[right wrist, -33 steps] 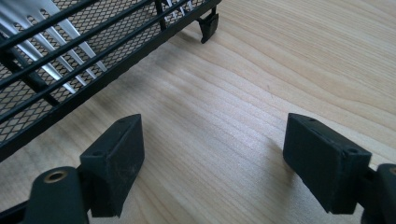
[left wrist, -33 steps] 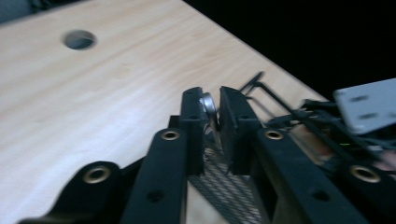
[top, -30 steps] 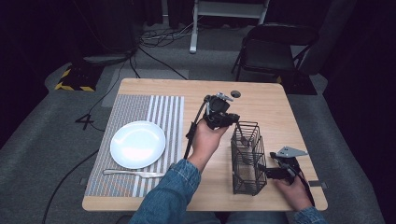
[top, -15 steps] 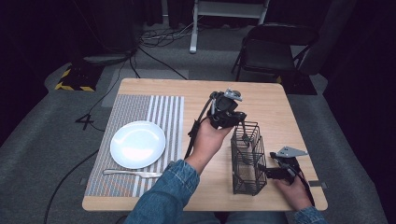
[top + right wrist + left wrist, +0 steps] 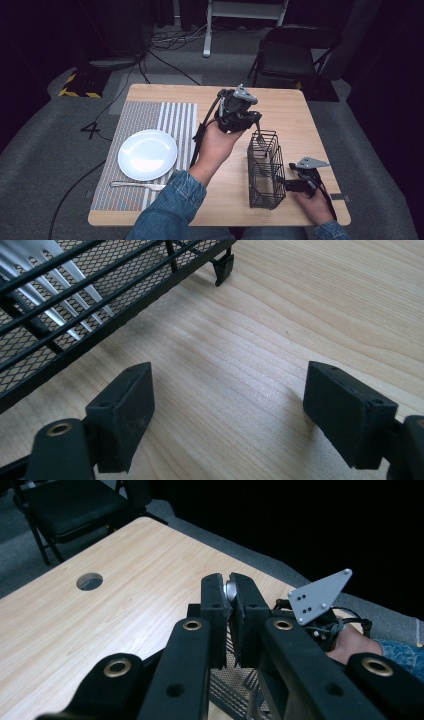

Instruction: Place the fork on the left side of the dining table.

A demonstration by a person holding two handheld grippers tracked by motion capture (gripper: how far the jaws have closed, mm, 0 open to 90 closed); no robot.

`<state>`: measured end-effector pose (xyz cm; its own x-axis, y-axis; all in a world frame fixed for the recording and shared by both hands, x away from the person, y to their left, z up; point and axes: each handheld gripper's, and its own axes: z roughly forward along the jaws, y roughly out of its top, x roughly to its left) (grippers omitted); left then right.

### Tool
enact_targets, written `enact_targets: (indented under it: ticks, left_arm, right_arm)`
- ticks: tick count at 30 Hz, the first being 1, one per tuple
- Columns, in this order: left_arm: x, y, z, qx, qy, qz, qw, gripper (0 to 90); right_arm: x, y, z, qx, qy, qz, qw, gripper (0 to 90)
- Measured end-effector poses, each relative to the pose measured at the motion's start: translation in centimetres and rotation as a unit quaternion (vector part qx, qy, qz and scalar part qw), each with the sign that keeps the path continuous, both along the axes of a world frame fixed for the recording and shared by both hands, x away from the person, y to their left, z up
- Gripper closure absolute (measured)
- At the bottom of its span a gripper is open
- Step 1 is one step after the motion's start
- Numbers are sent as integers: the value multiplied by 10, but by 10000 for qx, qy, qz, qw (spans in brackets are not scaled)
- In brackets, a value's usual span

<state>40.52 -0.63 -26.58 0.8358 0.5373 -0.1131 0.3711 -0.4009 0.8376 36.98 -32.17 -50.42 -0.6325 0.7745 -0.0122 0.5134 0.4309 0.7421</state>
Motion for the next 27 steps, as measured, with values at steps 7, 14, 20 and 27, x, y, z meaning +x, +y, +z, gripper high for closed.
enact_targets:
  ticks: [7,14,20,27]
  left_arm:
    - [-7,8,15,56,-72,6,10000,859]
    - [-11,24,30,-60,-194,127,9997,858]
    - [-11,38,32,-67,-227,279,9993,858]
    - [-14,63,35,-133,-285,538,9981,857]
  right_arm:
    - [0,0,0,-1,-2,-10,10000,205]
    - [0,0,0,-1,-2,-12,10000,205]
    - [0,0,0,1,4,-28,10000,204]
    - [-1,1,0,-3,5,-63,10000,204]
